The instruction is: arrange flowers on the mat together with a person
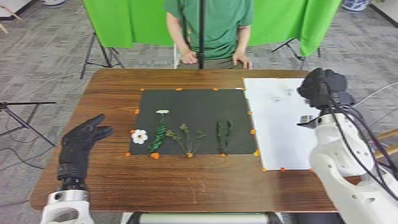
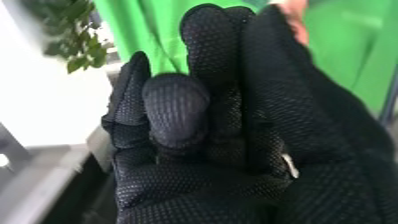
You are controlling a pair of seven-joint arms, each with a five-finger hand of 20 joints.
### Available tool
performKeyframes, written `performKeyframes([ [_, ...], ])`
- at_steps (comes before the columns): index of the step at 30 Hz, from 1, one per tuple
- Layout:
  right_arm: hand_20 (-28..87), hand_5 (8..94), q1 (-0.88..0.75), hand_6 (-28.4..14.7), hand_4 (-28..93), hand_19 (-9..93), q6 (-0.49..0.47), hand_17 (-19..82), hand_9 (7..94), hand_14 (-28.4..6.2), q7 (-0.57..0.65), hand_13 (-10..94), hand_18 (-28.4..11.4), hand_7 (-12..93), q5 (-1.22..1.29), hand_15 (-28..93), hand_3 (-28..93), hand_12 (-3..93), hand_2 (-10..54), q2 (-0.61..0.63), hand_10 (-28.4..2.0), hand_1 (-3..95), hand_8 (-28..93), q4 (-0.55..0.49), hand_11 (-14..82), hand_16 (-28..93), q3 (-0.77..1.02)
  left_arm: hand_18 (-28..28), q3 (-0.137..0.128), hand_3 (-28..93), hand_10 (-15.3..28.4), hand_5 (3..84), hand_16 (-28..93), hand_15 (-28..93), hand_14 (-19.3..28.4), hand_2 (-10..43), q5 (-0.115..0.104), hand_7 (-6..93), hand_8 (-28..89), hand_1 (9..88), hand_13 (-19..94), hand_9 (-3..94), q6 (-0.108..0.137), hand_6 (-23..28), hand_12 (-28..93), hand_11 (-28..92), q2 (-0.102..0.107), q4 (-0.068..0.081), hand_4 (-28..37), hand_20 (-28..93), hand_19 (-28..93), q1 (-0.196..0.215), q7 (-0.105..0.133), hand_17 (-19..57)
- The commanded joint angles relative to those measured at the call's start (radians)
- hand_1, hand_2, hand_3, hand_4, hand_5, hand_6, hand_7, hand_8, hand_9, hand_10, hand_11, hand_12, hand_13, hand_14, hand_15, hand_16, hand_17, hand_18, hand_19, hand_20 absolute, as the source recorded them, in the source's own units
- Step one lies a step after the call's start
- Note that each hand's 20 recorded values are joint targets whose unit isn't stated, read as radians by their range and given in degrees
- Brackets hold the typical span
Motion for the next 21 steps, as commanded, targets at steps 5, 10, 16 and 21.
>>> performKeyframes([
  [5, 50, 62.7, -0.056, 0.1, -21, 65, -0.365, 24, 61.9, -15.4, 0.048, 61, -23.6, 16, 0.013, 71, 68, 31.3, -9.5, 0.056, -16.9, 39.6, -10, 0.077, 28.8, 34, 0.081, 13.2, 0.001, 71, 15.6, 52.1, -2, 23, 18.5, -0.9, -0.003, 12.9, -6, 25.6, 50, 56.7, 0.012, 3.2, 15, 21, -0.009, -0.004, -20.5, 23, 13, 0.019, -0.009, 15.9],
  [10, 50, 59.2, -0.055, 0.0, -21, 65, -0.398, 23, 58.9, -16.7, 0.059, 59, -24.4, 15, -0.007, 72, 68, 31.6, -9.5, 0.056, -18.1, 36.5, -9, 0.108, 27.6, 34, 0.077, 13.2, 0.002, 70, 15.5, 52.1, -2, 23, 18.5, -0.8, -0.004, 13.0, -6, 25.6, 50, 56.6, 0.009, 3.2, 15, 21, -0.006, -0.002, -20.3, 23, 13, 0.015, -0.008, 15.9],
  [16, 50, 58.8, -0.063, 0.6, -21, 65, -0.361, 23, 59.7, -16.5, 0.07, 59, -24.3, 15, -0.039, 73, 68, 31.7, -9.5, 0.059, -17.7, 38.4, -9, 0.149, 28.0, 33, 0.057, 13.2, 0.003, 71, 15.5, 52.1, -2, 23, 18.6, -0.9, -0.004, 13.0, -6, 25.6, 50, 56.6, 0.005, 3.1, 15, 21, -0.002, 0.0, -20.4, 23, 13, 0.011, -0.006, 15.9],
  [21, 50, 62.2, -0.068, 2.0, -23, 67, -0.279, 26, 63.7, -14.2, 0.074, 62, -23.7, 17, -0.064, 74, 68, 31.2, -9.5, 0.056, -16.2, 45.8, -10, 0.192, 29.4, 33, 0.033, 13.2, 0.004, 70, 15.6, 52.0, -2, 23, 18.5, -0.8, -0.003, 13.0, -6, 25.6, 50, 56.6, 0.002, 3.2, 15, 21, 0.0, 0.0, -20.6, 23, 13, 0.01, -0.006, 15.9],
])
